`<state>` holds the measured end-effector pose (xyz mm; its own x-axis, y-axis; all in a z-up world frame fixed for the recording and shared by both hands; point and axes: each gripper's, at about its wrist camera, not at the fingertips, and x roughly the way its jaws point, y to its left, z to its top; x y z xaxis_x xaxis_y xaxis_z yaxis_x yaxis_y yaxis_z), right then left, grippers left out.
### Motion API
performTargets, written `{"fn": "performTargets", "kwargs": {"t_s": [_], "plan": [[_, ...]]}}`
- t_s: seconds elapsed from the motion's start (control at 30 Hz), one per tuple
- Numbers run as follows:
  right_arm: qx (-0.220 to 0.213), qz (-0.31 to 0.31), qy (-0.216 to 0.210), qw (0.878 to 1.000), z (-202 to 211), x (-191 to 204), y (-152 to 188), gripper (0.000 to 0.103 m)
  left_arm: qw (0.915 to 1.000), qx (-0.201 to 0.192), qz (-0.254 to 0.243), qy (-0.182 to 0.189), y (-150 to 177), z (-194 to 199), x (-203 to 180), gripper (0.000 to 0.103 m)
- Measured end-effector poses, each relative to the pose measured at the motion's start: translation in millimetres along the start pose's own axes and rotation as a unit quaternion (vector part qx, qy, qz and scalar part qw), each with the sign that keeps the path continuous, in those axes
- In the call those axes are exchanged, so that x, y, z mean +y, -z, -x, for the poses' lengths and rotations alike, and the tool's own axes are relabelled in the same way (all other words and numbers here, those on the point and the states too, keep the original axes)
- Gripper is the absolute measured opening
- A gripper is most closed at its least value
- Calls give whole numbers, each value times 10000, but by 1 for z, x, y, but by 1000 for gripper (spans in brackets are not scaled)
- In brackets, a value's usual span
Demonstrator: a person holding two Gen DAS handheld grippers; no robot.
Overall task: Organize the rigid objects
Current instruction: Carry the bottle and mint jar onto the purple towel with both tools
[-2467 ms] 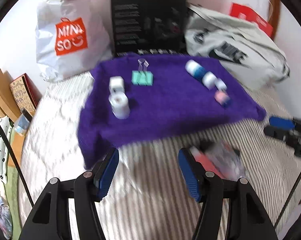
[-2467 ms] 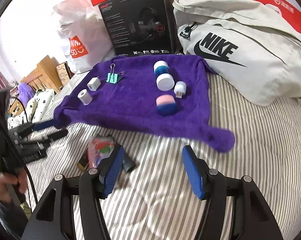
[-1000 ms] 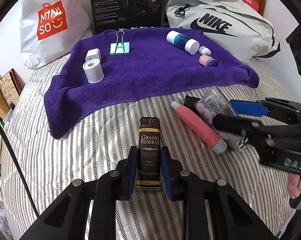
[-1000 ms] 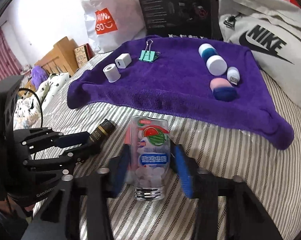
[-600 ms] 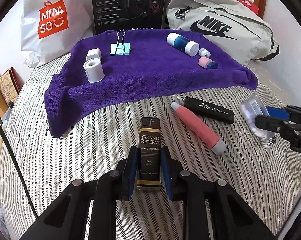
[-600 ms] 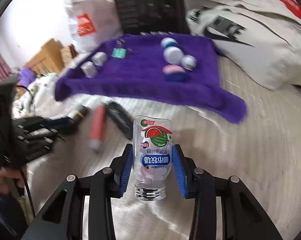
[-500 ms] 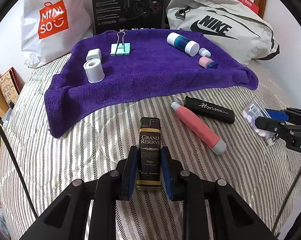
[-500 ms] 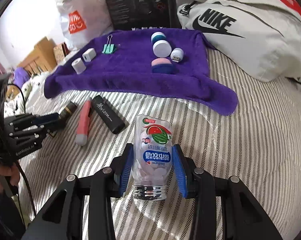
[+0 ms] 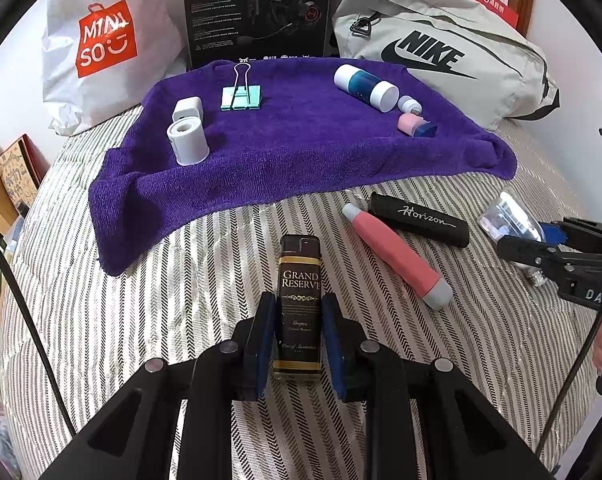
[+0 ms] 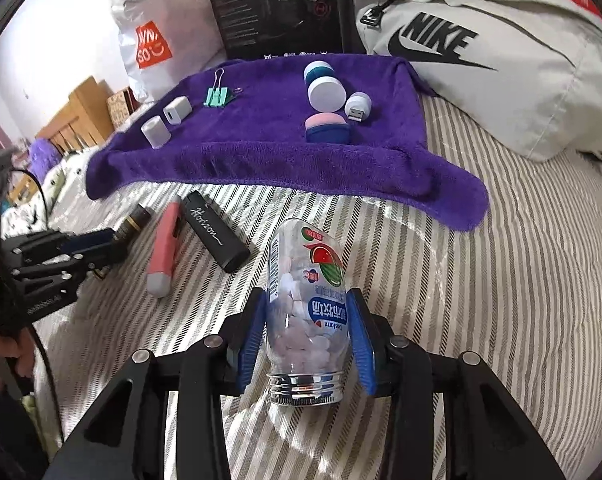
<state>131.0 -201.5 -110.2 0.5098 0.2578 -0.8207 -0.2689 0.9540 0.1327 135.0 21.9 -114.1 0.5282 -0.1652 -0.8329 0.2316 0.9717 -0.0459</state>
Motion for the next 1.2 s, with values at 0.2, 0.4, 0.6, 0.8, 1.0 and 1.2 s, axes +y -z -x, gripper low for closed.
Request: {"fn": "performTargets", "kwargs": {"t_s": [0.2, 0.4, 0.6, 0.8, 1.0, 1.2], "plan": [[27, 147, 215, 9997, -3, 4, 4, 41, 10000, 4, -33, -90, 1, -1, -1, 23], [-37, 642, 679, 9956, -8, 22, 8, 43, 9998, -24, -83, -172, -2, -3, -5, 23], [-32, 226, 139, 9996, 1, 6, 3, 41, 10000, -37, 87, 4, -2, -1, 2, 23], [-117, 249, -44, 9996, 15, 7, -4, 42, 9996, -189, 183, 125, -6, 14, 10, 23], [-117, 238, -58, 9996, 14, 8, -16, 42, 9994, -286, 164, 80, -15, 23, 20, 23], [-153, 320, -144, 9993, 15, 12, -24, 42, 9993, -334, 153, 91, -25, 24, 25, 23]]}}
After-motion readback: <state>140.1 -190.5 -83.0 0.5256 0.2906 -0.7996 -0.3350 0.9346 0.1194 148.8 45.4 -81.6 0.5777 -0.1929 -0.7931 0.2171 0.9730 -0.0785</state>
